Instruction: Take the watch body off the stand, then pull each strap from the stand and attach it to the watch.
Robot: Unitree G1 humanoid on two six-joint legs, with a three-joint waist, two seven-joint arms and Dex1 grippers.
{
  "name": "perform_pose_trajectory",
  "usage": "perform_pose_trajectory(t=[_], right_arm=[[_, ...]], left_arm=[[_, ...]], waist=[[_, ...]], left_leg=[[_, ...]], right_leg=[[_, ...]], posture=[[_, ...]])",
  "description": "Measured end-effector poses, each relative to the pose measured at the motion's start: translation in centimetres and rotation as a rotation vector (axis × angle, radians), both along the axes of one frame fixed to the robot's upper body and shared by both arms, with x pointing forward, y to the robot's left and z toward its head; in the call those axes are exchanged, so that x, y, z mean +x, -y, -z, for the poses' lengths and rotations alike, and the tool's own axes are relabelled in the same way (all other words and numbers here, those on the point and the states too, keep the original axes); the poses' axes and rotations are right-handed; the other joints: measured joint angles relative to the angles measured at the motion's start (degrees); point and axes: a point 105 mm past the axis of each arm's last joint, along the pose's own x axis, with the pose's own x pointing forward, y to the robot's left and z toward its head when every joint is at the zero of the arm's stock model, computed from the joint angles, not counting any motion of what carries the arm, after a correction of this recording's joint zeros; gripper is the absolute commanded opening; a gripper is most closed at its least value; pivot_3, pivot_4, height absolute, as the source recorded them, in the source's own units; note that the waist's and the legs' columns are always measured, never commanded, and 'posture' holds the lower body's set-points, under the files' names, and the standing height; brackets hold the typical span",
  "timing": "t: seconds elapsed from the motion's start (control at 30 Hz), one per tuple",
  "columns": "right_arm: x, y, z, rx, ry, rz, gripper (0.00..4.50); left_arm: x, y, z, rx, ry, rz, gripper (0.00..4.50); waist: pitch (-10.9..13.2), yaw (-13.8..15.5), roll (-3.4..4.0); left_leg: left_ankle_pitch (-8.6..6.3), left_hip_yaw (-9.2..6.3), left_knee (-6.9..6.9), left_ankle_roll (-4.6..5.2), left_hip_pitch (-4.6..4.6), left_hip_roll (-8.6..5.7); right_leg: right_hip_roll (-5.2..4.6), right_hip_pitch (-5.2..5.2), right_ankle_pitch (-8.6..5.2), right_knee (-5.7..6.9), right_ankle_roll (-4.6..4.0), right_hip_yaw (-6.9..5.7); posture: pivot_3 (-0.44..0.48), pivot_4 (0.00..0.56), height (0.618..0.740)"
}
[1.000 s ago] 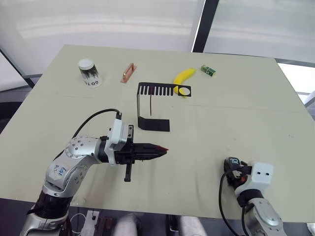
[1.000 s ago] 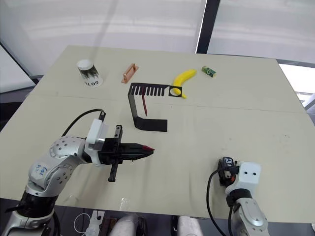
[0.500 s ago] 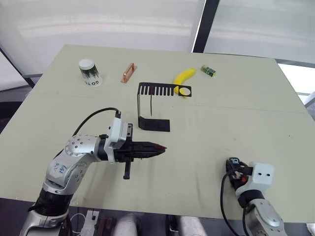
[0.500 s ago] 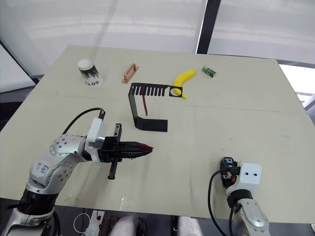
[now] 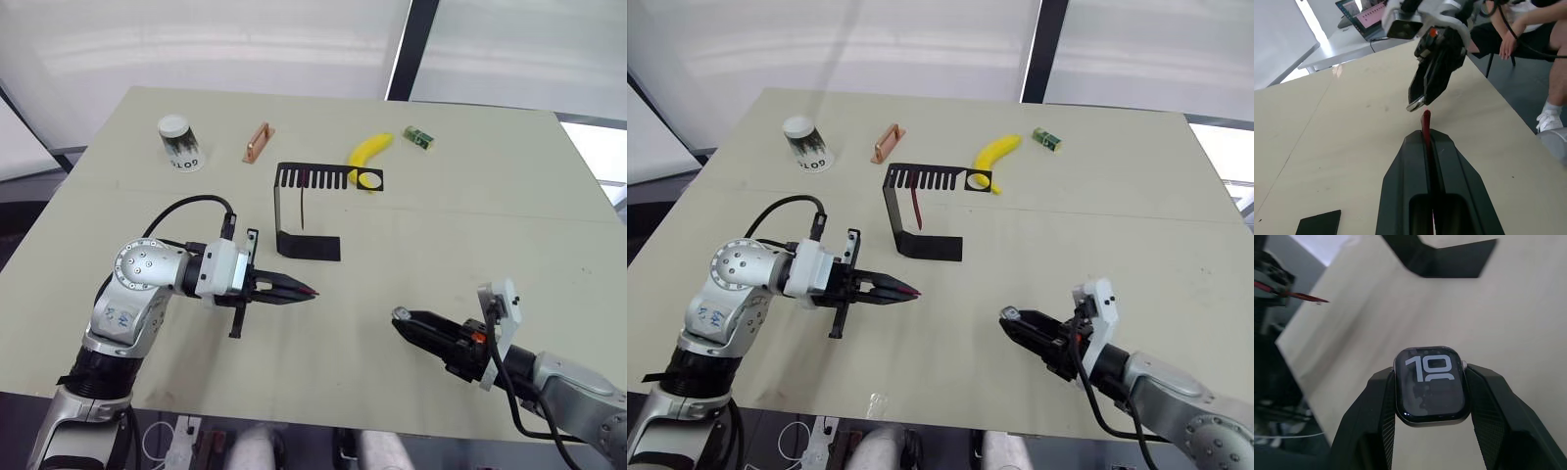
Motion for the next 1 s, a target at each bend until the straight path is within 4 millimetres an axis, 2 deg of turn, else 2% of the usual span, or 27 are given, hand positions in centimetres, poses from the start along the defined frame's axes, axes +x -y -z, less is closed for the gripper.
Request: perform_pose_trajectory(t=[0.17, 0.37, 0.63, 1.0], right_arm=[[0.3, -1.8, -0.2, 0.084, -0.082, -0.107, 1.61], [1.4, -2.6, -0.4, 0.138, -0.125, -0.124, 1.61], [0.8, -4.0, 0.0, 0.144, -0.164, -0.194, 1.61], [0.3, -4.7, 0.5, 0.158, -0.197, -0.229, 1.61]], left_arm=[[-0.3, 0.2, 0.2, 0.024, 0.028, 0.016, 0.0], [-0.3, 0.6, 0.6, 0.054, 0.049, 0.015, 0.0], [-0.5, 1.0, 0.6, 0.068, 0.069, 0.022, 0.0], [-0.8, 1.6, 0.9, 0.102, 0.08, 0.051, 0.0]], waist=[[0.0, 0.1, 0.01], [0.0, 0.6, 0.01], [0.0, 1.2, 0.03], [0.0, 1.2, 0.03]], left_leg=[[0.02, 0.02, 0.01, 0.05, -0.05, -0.02], [0.02, 0.03, 0.02, 0.06, -0.06, -0.01], [0.0, 0.03, 0.02, 0.09, -0.09, 0.0], [0.0, 0.03, 0.03, 0.09, -0.09, 0.0]], right_leg=[[-0.01, 0.01, 0.06, -0.14, 0.1, 0.01], [-0.01, 0.0, 0.06, -0.15, 0.11, -0.01], [-0.02, 0.0, 0.07, -0.2, 0.12, -0.03], [-0.02, 0.0, 0.07, -0.2, 0.12, -0.03]], posture=[[0.0, 0.15, 0.729], [0.0, 0.15, 0.729], [0.0, 0.15, 0.729], [0.0, 0.15, 0.729]])
